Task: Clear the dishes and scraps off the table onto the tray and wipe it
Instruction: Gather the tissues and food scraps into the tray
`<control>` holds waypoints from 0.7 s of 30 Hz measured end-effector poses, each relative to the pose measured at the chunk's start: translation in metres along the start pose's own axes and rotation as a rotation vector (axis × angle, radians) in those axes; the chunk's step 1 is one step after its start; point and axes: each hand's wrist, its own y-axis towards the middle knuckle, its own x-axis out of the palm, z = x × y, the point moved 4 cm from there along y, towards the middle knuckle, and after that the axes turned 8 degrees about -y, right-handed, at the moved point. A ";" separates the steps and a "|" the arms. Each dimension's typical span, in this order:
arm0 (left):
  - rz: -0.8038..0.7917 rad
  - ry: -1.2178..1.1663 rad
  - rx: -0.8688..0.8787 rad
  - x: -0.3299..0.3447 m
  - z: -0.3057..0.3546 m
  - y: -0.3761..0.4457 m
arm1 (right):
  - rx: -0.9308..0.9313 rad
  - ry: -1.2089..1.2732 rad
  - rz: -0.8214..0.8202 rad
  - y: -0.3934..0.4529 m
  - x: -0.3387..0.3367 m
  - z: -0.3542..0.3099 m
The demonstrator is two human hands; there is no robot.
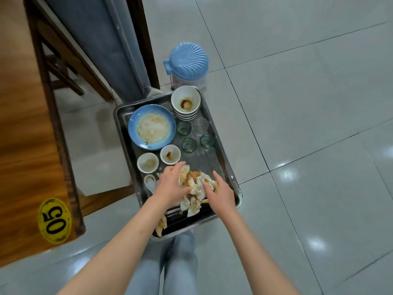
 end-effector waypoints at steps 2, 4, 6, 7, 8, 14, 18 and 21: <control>0.014 0.011 0.022 -0.009 0.011 -0.008 | -0.040 -0.033 0.014 -0.006 -0.011 -0.009; 0.021 0.037 0.058 -0.020 0.023 -0.017 | -0.083 -0.059 0.033 -0.014 -0.022 -0.021; 0.030 0.066 0.098 -0.033 0.037 -0.028 | -0.139 -0.066 0.038 -0.023 -0.033 -0.036; 0.040 0.073 0.118 -0.041 0.044 -0.034 | -0.174 -0.066 0.038 -0.028 -0.039 -0.044; 0.053 0.078 0.139 -0.049 0.051 -0.040 | -0.213 -0.071 0.043 -0.033 -0.045 -0.054; 0.181 0.122 0.230 -0.113 0.083 -0.088 | -0.455 -0.157 0.095 -0.072 -0.084 -0.117; 0.281 0.129 0.262 -0.159 0.094 -0.134 | -0.619 -0.177 0.112 -0.107 -0.103 -0.163; 0.373 0.116 0.277 -0.194 0.097 -0.175 | -0.751 -0.198 0.120 -0.136 -0.108 -0.202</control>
